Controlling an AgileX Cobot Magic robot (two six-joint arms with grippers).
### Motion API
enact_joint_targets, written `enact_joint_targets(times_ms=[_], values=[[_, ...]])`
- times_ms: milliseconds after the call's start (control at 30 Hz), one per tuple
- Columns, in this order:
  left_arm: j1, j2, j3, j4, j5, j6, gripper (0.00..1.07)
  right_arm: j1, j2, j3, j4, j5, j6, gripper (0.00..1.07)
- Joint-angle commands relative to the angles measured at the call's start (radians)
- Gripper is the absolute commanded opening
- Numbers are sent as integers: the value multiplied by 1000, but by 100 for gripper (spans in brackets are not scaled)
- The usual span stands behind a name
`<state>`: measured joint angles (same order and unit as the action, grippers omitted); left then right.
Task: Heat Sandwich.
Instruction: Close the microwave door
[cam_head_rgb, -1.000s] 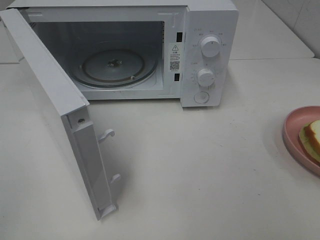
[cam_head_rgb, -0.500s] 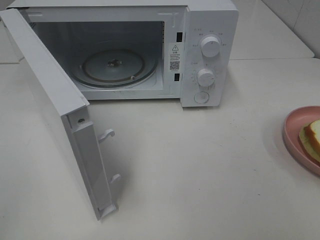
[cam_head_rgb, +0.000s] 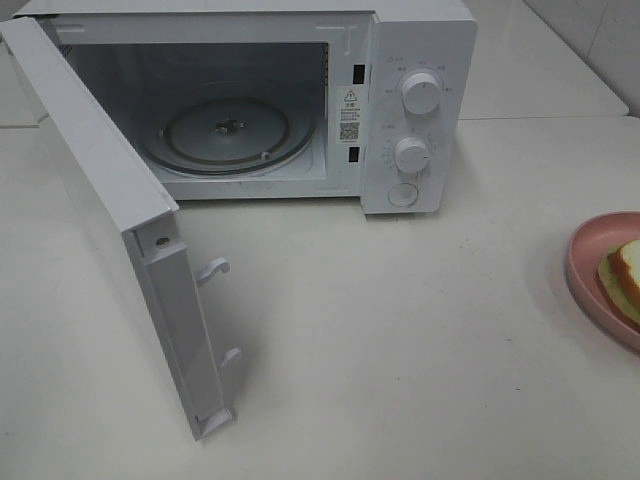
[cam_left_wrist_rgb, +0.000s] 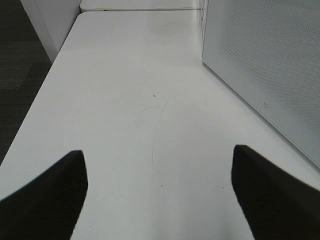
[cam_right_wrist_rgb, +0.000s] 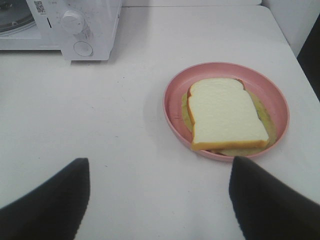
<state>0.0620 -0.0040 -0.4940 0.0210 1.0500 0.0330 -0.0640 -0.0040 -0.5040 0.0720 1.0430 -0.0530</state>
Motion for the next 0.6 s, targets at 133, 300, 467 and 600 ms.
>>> enact_joint_targets(times_ms=[133, 300, 467, 600], values=[[0, -5, -5, -1, -6, -1, 74, -4, -26, 0, -6, -5, -14, 75], [0, -5, -5, -1, -6, -1, 74, -4, -26, 0, -6, -5, -14, 75], [0, -5, -5, -1, -6, -1, 74, -4, -26, 0, -6, -5, -14, 75], [0, -5, -5, -1, -6, -1, 74, -4, -26, 0, -6, -5, -14, 74]])
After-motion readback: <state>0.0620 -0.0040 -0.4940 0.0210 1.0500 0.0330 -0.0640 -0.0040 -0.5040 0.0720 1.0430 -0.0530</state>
